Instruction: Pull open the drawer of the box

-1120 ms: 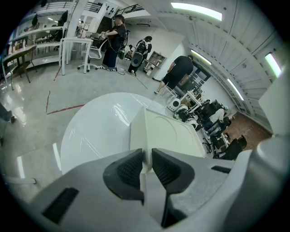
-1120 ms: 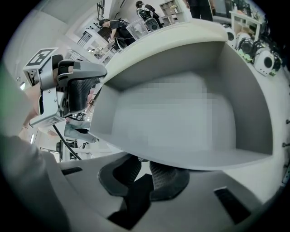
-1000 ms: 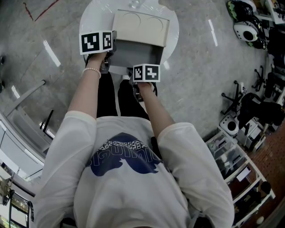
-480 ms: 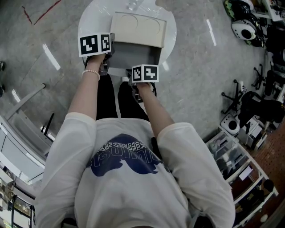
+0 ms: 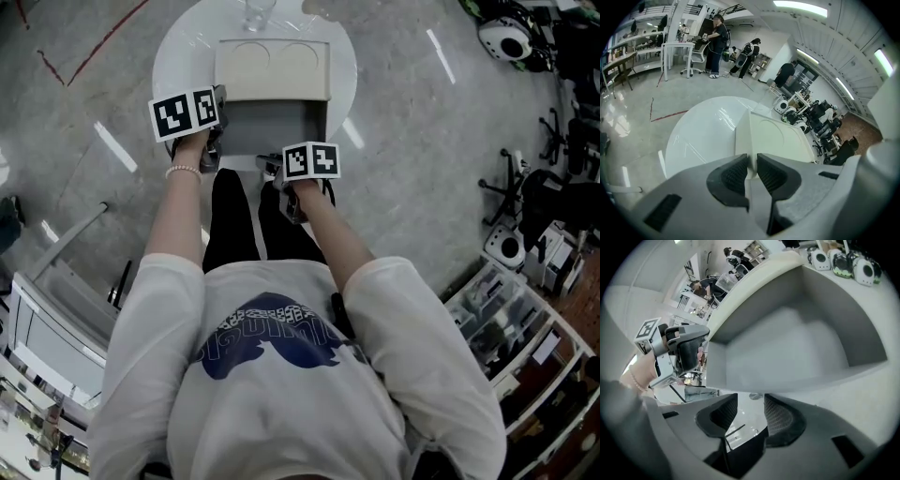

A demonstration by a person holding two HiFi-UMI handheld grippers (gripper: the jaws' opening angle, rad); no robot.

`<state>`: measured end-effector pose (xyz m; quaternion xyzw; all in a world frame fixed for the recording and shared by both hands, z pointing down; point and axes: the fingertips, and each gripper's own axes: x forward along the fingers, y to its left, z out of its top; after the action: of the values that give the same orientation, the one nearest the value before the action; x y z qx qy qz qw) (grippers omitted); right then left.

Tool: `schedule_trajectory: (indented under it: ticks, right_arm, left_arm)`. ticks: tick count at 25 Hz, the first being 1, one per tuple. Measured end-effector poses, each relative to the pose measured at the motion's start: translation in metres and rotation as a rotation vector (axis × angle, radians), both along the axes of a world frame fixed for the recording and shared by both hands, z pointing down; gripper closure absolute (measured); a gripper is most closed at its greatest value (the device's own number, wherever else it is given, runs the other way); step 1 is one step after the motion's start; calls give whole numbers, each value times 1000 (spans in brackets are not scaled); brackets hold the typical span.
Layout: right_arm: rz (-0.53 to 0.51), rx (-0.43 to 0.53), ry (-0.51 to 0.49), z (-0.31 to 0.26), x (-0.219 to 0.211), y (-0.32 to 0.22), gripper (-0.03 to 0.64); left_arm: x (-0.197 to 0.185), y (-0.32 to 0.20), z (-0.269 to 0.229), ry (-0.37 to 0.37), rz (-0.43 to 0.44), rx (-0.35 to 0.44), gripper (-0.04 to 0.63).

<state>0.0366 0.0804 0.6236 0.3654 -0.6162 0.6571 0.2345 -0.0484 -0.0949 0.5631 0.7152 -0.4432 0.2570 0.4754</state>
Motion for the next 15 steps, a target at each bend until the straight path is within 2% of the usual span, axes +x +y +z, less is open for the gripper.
schedule_trajectory:
  ticks: [1,6,8,11,13,15]
  right_arm:
    - [7,-14,-30,-3,0,4,436]
    - [12,-103,-234,-29,7,39,433]
    - [32,-95,-307,-47,19,45,439]
    - [106,11,-359,-85,51,30,443]
    - [183,117,-369,-116,79,9,446]
    - [265,251,-359,-155,111,-16,448]
  left_arm:
    - [0,0,0,-5,-1,4,522]
    - [2,0,0,-27,0,17,522]
    - [2,0,1,-36,-1,20,522]
    - [-1,2,3,-65,-7,30,522]
    - [-5,8,-3,-84,-19,50,522]
    - [-12,17,-25,-101,-49,102,522]
